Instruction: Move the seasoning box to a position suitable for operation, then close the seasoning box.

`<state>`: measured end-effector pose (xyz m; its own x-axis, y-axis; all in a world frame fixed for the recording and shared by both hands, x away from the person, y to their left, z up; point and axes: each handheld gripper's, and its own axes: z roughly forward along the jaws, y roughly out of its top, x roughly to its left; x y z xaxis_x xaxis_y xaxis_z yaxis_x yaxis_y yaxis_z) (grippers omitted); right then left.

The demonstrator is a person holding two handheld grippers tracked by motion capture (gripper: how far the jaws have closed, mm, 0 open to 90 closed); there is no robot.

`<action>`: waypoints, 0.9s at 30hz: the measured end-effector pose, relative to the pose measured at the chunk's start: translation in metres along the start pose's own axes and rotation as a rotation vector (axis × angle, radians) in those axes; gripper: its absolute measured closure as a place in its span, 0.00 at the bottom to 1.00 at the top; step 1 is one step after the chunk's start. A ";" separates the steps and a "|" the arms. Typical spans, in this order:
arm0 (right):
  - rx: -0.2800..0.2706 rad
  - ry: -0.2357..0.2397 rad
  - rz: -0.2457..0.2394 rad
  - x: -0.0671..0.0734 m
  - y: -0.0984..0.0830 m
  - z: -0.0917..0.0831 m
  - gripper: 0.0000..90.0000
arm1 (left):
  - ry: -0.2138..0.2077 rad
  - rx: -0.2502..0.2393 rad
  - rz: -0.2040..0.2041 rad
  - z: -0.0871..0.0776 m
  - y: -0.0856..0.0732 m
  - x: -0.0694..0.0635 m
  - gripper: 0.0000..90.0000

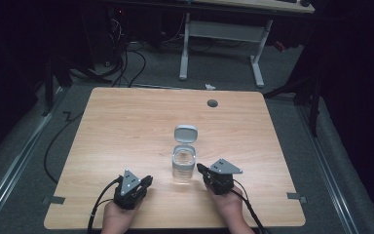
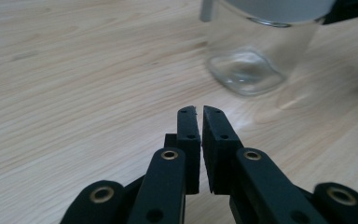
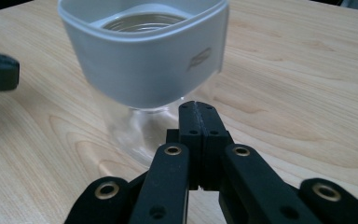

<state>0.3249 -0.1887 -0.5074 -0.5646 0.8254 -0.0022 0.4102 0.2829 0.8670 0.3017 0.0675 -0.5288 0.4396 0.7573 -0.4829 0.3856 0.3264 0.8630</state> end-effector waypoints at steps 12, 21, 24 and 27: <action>-0.041 -0.049 0.050 -0.037 0.025 0.003 1.00 | -0.091 0.028 -0.012 0.030 -0.013 -0.041 1.00; -0.066 -0.044 0.080 -0.052 0.052 0.018 1.00 | -0.101 0.039 -0.001 0.045 -0.017 -0.056 1.00; -0.074 -0.049 0.079 -0.055 0.062 0.023 1.00 | -0.101 0.039 -0.006 0.050 -0.017 -0.057 1.00; -0.086 -0.047 0.083 -0.058 0.076 0.028 1.00 | -0.103 0.045 -0.004 0.053 -0.016 -0.059 1.00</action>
<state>0.4092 -0.2009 -0.4553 -0.4962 0.8668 0.0493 0.3895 0.1714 0.9049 0.3131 -0.0124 -0.5221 0.5177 0.6933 -0.5014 0.4228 0.3021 0.8544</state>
